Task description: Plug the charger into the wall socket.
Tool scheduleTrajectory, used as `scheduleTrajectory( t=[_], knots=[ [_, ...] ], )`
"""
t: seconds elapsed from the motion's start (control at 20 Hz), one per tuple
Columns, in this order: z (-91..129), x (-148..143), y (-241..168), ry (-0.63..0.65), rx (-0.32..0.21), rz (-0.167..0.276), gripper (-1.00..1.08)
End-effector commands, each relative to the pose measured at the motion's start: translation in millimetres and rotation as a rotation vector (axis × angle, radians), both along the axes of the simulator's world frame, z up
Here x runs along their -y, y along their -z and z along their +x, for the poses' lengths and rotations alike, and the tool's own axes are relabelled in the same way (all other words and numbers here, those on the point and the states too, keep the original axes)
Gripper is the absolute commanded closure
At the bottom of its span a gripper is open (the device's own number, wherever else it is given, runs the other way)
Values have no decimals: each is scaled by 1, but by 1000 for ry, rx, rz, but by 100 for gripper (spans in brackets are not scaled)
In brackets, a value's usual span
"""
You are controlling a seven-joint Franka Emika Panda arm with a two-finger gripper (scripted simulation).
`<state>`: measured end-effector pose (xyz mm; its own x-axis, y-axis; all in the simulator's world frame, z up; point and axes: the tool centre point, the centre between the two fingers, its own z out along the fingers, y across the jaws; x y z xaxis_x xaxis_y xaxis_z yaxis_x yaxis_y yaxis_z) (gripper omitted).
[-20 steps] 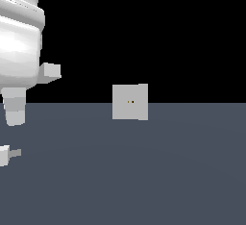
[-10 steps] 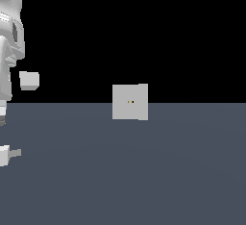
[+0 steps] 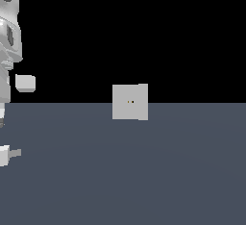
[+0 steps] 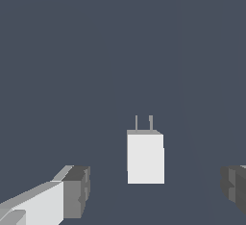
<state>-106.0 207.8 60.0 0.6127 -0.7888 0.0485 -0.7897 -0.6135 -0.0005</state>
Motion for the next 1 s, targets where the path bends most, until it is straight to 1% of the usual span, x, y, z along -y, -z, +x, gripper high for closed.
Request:
scheduleTrajectory(
  t=[0.0, 0.4, 0.7, 0.75, 0.95],
  knots=[
    [0, 0, 5, 1, -1, 0, -92],
    [-1, 0, 39, 3, -1, 0, -92],
    [0, 0, 48, 4, 0, 0, -92],
    [0, 0, 48, 4, 0, 0, 108],
    [0, 0, 48, 4, 0, 0, 108]
  ],
)
